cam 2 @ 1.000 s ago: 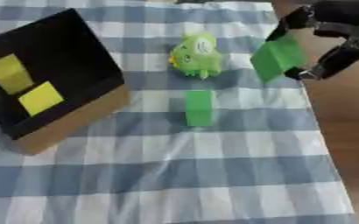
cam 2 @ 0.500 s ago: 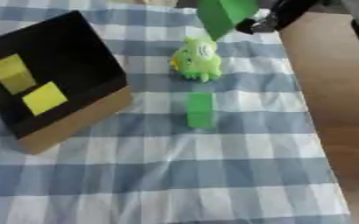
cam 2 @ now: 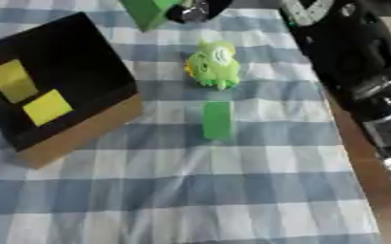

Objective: Pick up objects on the table and place them in the box.

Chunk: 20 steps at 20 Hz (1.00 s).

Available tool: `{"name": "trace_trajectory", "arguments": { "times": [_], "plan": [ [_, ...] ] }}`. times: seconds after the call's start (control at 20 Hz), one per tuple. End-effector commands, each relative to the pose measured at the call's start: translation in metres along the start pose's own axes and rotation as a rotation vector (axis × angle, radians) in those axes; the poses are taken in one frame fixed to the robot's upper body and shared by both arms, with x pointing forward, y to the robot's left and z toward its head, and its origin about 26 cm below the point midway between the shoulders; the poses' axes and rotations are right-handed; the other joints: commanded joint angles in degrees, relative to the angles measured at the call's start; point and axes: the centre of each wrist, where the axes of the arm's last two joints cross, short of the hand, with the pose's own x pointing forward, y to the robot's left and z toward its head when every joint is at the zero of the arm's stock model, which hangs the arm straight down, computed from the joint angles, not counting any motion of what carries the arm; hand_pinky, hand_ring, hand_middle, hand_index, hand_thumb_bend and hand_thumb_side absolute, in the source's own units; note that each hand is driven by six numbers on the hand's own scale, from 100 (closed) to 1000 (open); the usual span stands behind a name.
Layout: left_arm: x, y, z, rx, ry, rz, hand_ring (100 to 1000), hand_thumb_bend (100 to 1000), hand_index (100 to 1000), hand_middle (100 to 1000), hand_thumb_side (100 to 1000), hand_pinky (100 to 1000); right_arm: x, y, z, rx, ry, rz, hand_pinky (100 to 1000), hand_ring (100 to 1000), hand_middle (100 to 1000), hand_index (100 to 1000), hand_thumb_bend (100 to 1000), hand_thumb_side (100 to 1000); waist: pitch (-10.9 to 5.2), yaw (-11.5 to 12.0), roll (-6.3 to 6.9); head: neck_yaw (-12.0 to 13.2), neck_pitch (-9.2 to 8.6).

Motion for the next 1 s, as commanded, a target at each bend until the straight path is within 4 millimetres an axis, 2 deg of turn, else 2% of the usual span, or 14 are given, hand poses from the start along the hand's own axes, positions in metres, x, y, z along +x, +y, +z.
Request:
{"name": "trace_trajectory", "arguments": {
  "times": [0.05,0.25,0.6,0.75,0.85,0.95,1.0],
  "plan": [
    [0.009,-0.009,-0.01,-0.019,-0.07,0.07,870,605,809,751,596,757,0.001,-0.006,-0.015,0.007,-0.012,0.034,832,723,373,542,249,100,-1.63,0.66,-0.67,-2.58,-0.39],
    [0.014,-0.019,-0.016,-0.035,-0.118,0.136,864,611,810,747,589,759,-0.003,0.008,-0.033,0.038,0.001,0.04,832,724,375,542,266,100,-1.22,2.36,-1.22,-4.53,-0.91],
    [0.018,-0.025,-0.022,-0.038,-0.15,0.188,862,615,809,746,585,759,-0.008,0.027,-0.052,0.055,0.025,0.048,832,730,391,559,265,100,-0.49,4.03,-1.92,-5.29,-1.76],
    [0.018,-0.026,-0.021,-0.045,-0.148,0.196,863,614,809,746,586,758,-0.007,0.038,-0.058,0.107,0.018,0.082,841,782,533,701,299,100,-0.35,4.12,-1.95,-5.27,-1.66],
    [0.018,-0.026,-0.021,-0.049,-0.147,0.197,864,613,810,747,587,758,-0.007,0.043,-0.06,0.162,0.002,0.113,884,890,778,898,269,100,-0.31,4.09,-1.92,-5.13,-1.63],
    [0.018,-0.026,-0.02,-0.053,-0.144,0.196,864,613,810,747,587,758,-0.007,0.045,-0.06,0.209,-0.012,0.138,932,953,845,945,279,100,-0.31,4.0,-1.88,-4.98,-1.53],
    [0.018,-0.026,-0.02,-0.054,-0.143,0.195,864,613,810,747,587,758,-0.007,0.045,-0.06,0.222,-0.018,0.15,962,980,869,973,310,206,-0.31,3.96,-1.87,-4.94,-1.49]
  ]
}}
